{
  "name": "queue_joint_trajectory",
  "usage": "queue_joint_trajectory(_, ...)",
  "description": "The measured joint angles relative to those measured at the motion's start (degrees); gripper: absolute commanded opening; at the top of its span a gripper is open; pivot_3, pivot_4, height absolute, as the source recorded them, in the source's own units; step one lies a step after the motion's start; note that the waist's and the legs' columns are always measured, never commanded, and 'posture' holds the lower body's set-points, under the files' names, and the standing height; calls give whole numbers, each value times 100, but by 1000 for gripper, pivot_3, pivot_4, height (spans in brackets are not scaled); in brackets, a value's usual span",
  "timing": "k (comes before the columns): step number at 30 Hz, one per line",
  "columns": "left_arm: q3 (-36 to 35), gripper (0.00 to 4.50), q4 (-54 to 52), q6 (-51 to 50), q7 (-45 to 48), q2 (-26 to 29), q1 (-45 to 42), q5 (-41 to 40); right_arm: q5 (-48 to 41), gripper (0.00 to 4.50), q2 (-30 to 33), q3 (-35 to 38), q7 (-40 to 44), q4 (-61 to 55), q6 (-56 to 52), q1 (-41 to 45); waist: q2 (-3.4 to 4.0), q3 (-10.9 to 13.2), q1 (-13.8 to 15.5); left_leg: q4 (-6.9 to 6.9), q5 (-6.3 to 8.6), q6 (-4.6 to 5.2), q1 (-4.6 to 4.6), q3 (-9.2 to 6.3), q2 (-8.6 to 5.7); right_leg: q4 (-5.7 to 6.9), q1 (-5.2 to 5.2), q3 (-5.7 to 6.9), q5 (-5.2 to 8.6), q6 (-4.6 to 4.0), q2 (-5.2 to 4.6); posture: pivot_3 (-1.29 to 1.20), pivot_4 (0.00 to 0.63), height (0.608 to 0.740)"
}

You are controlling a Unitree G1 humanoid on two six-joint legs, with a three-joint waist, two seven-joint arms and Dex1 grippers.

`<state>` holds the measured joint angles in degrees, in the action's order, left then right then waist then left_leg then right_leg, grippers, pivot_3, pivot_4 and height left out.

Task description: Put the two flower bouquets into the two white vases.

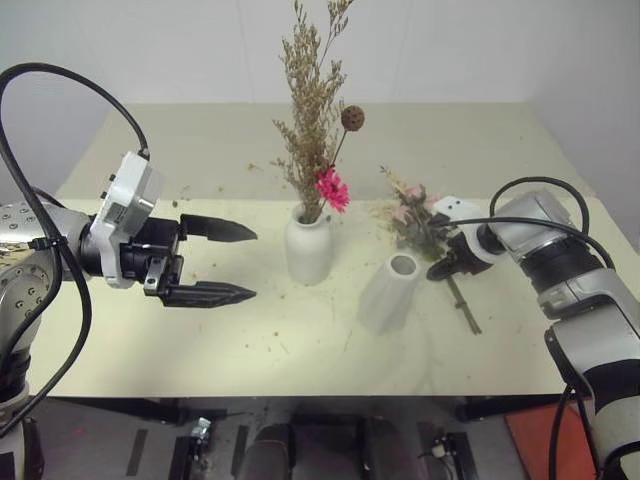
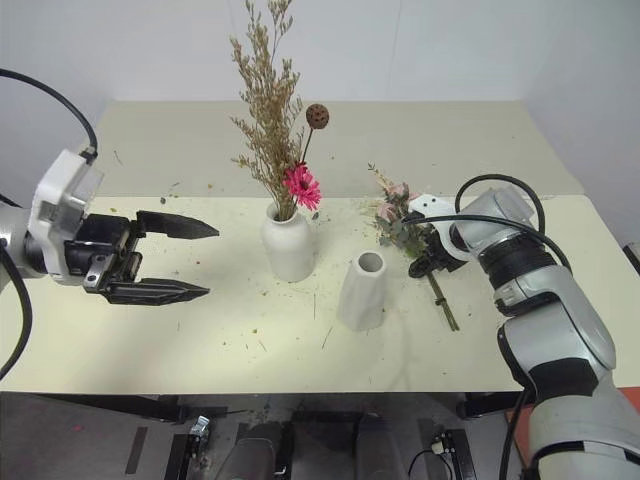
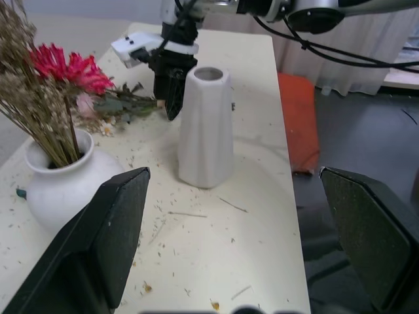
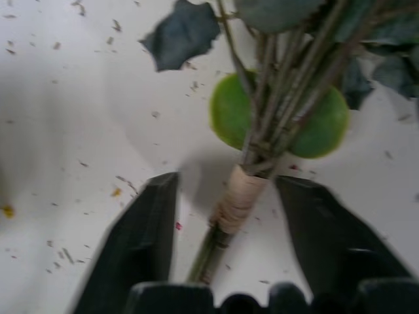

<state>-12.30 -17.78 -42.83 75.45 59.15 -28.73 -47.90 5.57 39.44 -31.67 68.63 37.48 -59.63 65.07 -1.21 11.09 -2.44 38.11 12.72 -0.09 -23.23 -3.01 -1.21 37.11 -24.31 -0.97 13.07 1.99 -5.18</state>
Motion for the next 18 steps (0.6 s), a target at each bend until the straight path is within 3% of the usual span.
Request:
queue_joint_trajectory(4,-19,4500,-29,-9,-68,0,14,-171,66,364,-48,2,3,148,91,40,0,0,-8,0,0,0,6,0,2,3,2,0,0,0,2,0,150,740)
queue_joint_trajectory(5,-19,4500,-29,-9,-75,1,14,-177,74,241,-72,5,-3,186,100,58,0,0,-16,0,0,0,6,0,2,3,2,-1,0,-1,2,0,150,740)
queue_joint_trajectory(11,-21,4500,-24,-18,-80,2,14,-262,43,240,-266,519,-517,591,14,119,-1,-1,-13,0,0,0,7,0,2,3,5,-1,-2,-3,2,0,150,740)
queue_joint_trajectory(18,-218,4500,-16,-99,-111,-53,76,-507,-693,240,-337,2862,-2226,472,296,-253,-2,-1,-1,-3,0,0,1,0,2,-2,4,-1,-2,-3,1,0,150,740)
